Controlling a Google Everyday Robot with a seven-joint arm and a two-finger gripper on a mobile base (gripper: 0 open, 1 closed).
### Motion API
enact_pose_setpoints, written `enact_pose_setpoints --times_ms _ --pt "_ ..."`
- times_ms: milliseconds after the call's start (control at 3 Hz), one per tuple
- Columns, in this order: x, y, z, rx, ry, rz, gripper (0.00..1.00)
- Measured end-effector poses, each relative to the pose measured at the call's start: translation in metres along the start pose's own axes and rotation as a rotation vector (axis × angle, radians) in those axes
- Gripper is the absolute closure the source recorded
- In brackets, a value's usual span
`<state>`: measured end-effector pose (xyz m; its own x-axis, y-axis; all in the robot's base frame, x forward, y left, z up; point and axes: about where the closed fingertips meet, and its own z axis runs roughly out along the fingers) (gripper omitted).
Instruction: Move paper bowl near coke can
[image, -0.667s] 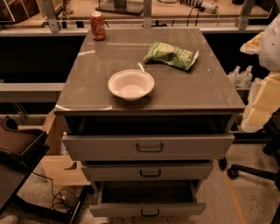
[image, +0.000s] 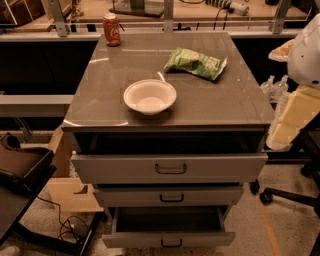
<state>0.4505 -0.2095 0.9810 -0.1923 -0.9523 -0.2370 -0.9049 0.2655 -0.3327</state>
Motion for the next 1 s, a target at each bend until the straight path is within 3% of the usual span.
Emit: enact_pose_setpoints --times_ms 667,1000 --pt "-0.034 -0.027 0.053 0.117 -0.005 -0.083 0.0" --pt "-0.053 -0.041 0.073 0.151 -0.041 -0.109 0.0"
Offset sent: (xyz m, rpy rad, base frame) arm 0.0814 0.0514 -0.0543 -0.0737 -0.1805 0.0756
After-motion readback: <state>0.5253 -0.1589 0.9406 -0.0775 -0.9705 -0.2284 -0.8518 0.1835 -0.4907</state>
